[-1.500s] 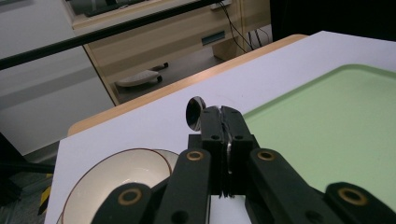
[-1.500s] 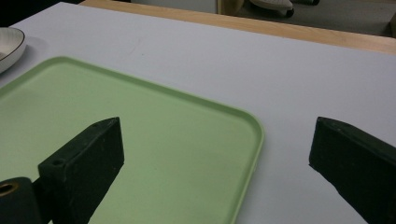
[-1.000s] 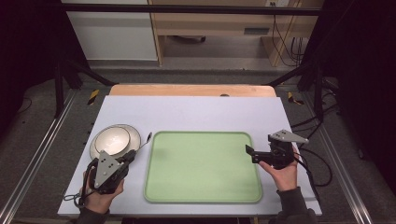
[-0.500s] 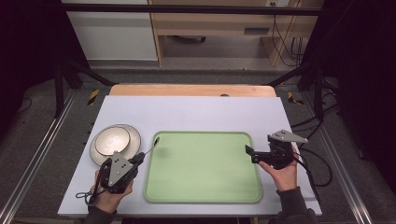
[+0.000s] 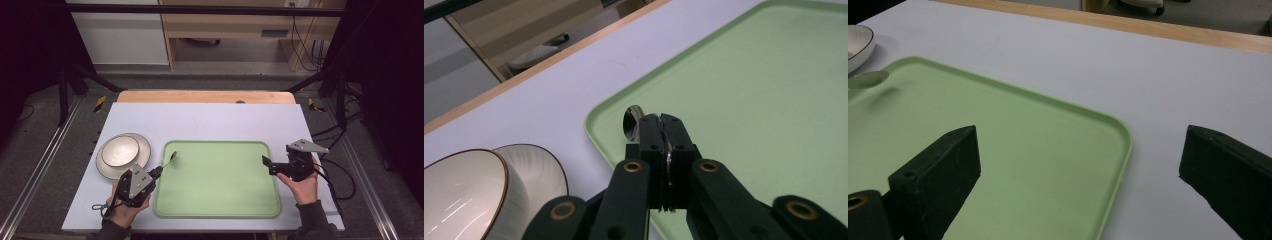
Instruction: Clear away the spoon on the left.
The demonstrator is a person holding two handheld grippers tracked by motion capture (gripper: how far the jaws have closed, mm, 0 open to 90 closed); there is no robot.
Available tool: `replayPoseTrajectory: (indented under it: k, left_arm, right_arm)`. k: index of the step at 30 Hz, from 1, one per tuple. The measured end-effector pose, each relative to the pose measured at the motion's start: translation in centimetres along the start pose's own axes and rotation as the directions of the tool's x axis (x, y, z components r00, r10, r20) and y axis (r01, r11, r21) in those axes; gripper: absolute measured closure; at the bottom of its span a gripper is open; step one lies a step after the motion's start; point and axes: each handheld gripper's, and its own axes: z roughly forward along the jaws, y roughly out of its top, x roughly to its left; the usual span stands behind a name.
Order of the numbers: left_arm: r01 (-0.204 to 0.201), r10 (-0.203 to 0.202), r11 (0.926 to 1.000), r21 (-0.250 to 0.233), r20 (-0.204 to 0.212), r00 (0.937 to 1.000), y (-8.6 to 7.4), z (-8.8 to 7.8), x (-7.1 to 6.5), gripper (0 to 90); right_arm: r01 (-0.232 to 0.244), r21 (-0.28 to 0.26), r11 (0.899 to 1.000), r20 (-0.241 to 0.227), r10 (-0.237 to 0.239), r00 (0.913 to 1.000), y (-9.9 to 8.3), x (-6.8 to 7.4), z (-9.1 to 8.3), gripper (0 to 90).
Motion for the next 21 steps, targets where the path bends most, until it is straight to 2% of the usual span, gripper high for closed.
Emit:
replayPoseTrajectory:
  k: [12,20,21]
  left_arm:
    - [-0.039,0.039,0.9987,0.033,-0.010,0.9992,-0.2,0.7,-0.6,88.8]
    - [-0.077,0.078,0.9957,0.051,-0.012,0.9969,-0.3,1.0,-1.0,88.1]
    - [-0.093,0.093,0.9943,0.053,-0.008,0.9956,-0.2,1.0,-1.1,88.1]
  right_arm:
    - [-0.003,0.001,1.000,-0.004,0.003,1.0000,0.0,0.1,0.1,3.3]
    - [-0.002,0.012,1.000,-0.002,0.002,1.0000,0.0,0.1,0.1,3.3]
    - [-0.004,0.011,1.000,-0.001,0.004,1.0000,0.0,0.1,0.1,3.3]
